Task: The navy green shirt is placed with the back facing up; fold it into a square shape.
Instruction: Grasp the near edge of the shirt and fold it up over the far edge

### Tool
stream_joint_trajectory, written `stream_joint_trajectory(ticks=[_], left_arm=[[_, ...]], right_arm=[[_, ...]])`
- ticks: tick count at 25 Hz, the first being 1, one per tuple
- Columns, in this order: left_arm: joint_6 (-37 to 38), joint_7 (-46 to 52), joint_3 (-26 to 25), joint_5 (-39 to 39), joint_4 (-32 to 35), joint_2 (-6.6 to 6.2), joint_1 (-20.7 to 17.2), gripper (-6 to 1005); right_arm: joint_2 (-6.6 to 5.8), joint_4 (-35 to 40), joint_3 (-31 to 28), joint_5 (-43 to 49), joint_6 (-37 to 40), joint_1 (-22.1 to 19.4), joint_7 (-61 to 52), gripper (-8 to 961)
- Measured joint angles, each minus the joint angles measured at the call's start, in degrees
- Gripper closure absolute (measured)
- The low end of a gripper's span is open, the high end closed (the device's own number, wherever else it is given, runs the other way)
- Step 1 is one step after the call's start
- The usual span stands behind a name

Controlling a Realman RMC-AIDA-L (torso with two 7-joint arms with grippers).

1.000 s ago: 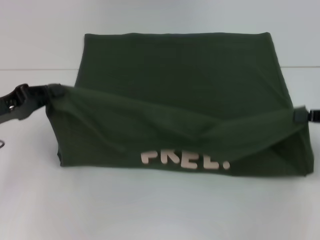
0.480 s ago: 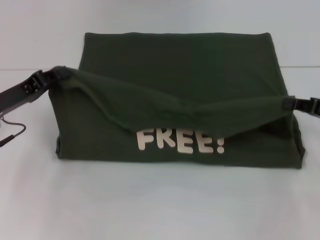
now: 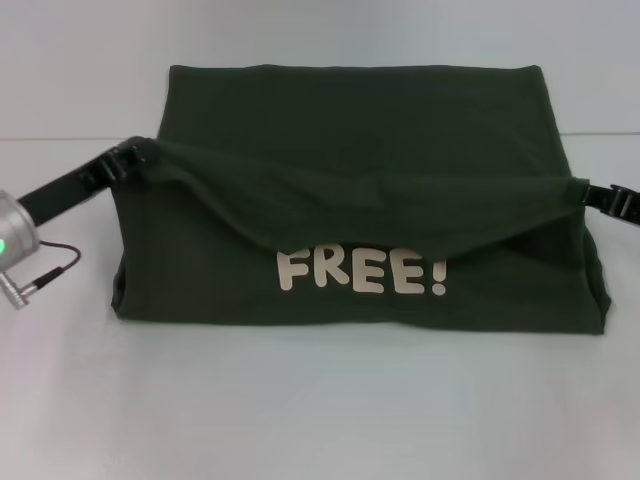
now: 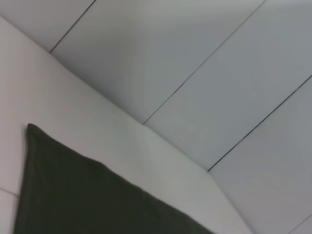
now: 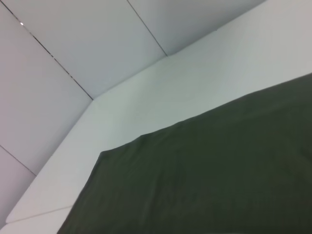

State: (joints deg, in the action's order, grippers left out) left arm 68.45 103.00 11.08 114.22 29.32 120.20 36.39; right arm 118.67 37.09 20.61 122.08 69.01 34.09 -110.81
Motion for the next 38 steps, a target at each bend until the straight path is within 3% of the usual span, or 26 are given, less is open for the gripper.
stream_joint_trajectory(ticks=[15,31,35,38], left_arm=[[-9.0,-6.9,1.0,-1.0,-0.4,2.29,3.0,960],[-13.8,-11.2,1.1,-2.2,-2.4,3.14,3.4,960],[-14.1,-11.2,0.9,-3.7,-2.6,2.91,2.2,823],[-14.1,-11.1,0.9,-4.8,-2.7,2.66,1.5,738]], right_arm=[[1.04,-3.4,4.9,-0.7,-12.2,2.4,3.1,885],[1.04,-4.5,6.3,-1.0,-12.9,2.3,4.2,883],[0.98,-4.5,6.4,-4.0,-11.8,0.9,5.6,883],[0.95,-4.5,6.2,-8.1,-10.9,-0.6,8.0,749]])
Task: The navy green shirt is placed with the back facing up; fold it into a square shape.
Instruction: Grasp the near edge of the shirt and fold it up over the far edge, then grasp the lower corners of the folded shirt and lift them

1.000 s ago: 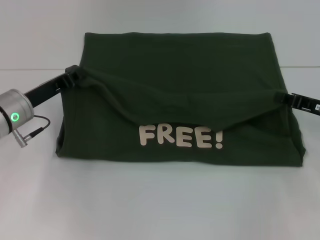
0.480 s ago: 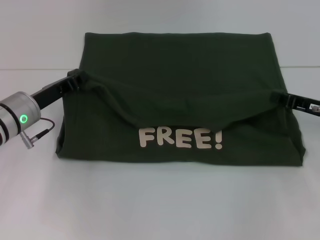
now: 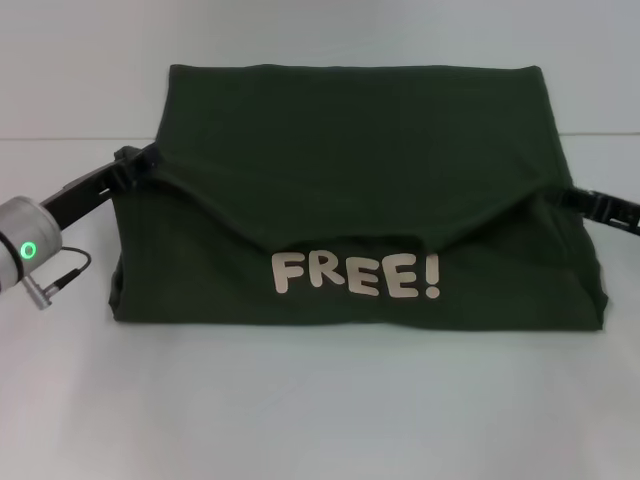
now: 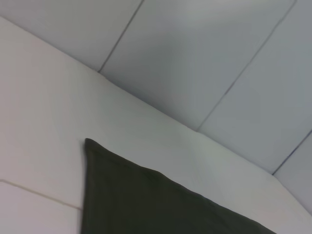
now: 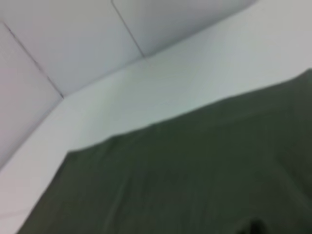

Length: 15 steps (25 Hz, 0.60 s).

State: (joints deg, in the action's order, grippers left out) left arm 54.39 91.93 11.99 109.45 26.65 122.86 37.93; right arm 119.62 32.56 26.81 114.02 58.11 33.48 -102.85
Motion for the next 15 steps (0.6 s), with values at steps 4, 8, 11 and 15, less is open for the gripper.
stream_joint_trajectory(ticks=[4,8,11,15], left_arm=[[0.3,-0.9,0.1,-0.7,0.1,0.11,-0.6,577],[2.1,-3.5,-0.4,-4.4,0.1,0.32,-1.9,444],[5.6,-3.3,-0.1,-7.0,0.2,0.32,-3.2,378],[8.4,-1.3,-0.1,-6.6,1.4,-0.04,-4.3,289]], right_arm=[[0.0,0.0,0.3,-3.6,0.2,-1.4,2.0,556],[-0.01,0.0,0.0,-3.9,1.1,-1.7,2.4,366],[-0.01,0.4,-0.2,-4.0,2.1,-2.0,2.4,259],[-0.33,0.7,-0.3,-5.7,3.5,-3.0,2.6,123]])
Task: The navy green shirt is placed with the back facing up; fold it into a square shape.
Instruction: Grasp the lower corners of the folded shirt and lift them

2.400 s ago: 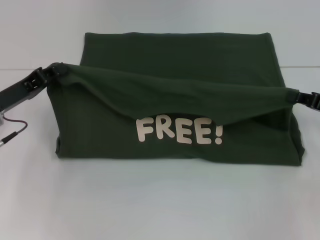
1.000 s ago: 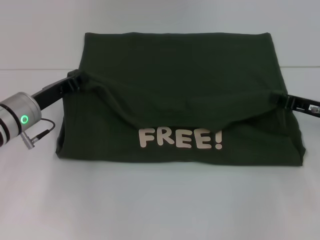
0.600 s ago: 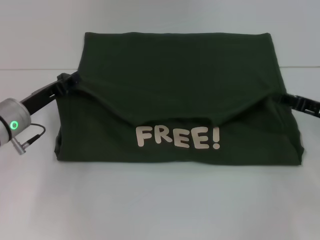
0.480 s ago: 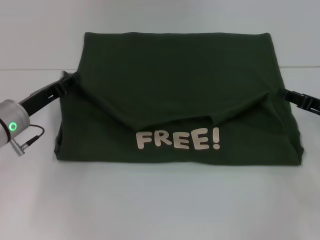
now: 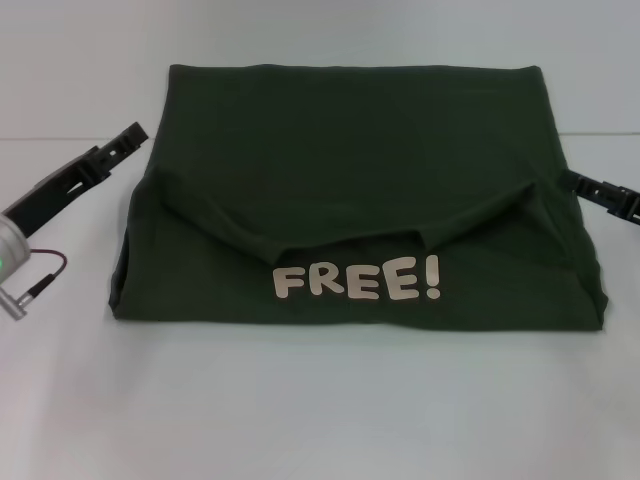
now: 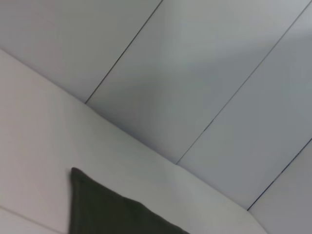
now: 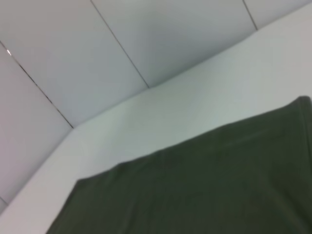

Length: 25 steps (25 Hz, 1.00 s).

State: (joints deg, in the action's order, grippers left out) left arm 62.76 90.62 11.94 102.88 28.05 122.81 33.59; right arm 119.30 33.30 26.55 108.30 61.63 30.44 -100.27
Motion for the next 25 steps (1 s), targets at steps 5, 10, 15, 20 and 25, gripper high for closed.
stream_joint_trajectory(ticks=[5,10,15,20,25], left_arm=[[1.4,11.6,0.7,8.5,4.3,-1.52,-1.0,144],[10.8,30.5,1.7,26.1,10.3,-5.01,-0.2,78],[17.7,41.4,1.8,41.7,14.0,-7.35,3.3,81],[18.4,42.5,2.7,46.7,13.1,-8.18,5.2,82],[17.3,42.6,5.2,46.8,12.2,-7.84,5.5,84]], right_arm=[[-0.45,0.2,0.0,-4.1,4.5,-2.4,3.2,26],[-1.43,1.9,0.4,-5.0,14.3,-5.7,9.5,28],[-2.31,2.4,0.7,-1.7,22.9,-7.3,14.7,31],[-2.57,2.3,0.8,0.4,25.0,-8.0,18.0,36],[-2.15,2.4,0.9,3.2,25.0,-7.5,18.6,38]])
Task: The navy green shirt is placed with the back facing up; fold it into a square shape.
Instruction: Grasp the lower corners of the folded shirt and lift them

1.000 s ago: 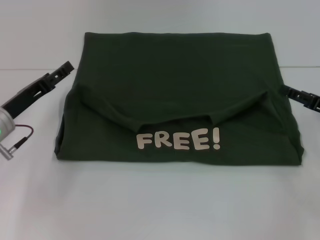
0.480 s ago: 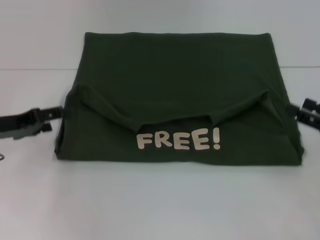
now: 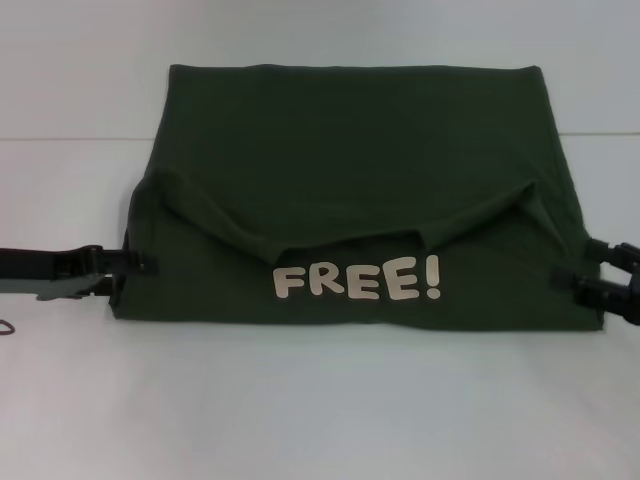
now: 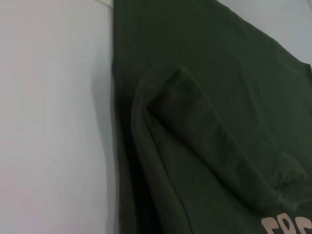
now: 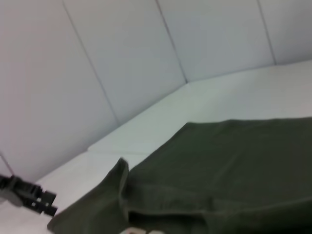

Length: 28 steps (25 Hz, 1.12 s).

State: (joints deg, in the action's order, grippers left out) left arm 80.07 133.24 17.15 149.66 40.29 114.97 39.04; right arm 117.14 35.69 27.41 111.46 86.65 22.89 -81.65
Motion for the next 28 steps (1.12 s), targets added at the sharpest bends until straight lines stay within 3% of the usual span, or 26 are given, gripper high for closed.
stream_joint_trajectory(ticks=[10,28], left_arm=[[-1.7,-0.4,0.9,-0.2,-2.9,0.08,0.6,87],[-4.3,-0.4,4.0,-0.2,-3.2,0.53,0.7,93]], right_arm=[[0.69,0.0,1.8,2.3,1.3,0.9,1.6,39],[0.8,0.0,2.8,2.4,1.5,1.9,1.4,40]])
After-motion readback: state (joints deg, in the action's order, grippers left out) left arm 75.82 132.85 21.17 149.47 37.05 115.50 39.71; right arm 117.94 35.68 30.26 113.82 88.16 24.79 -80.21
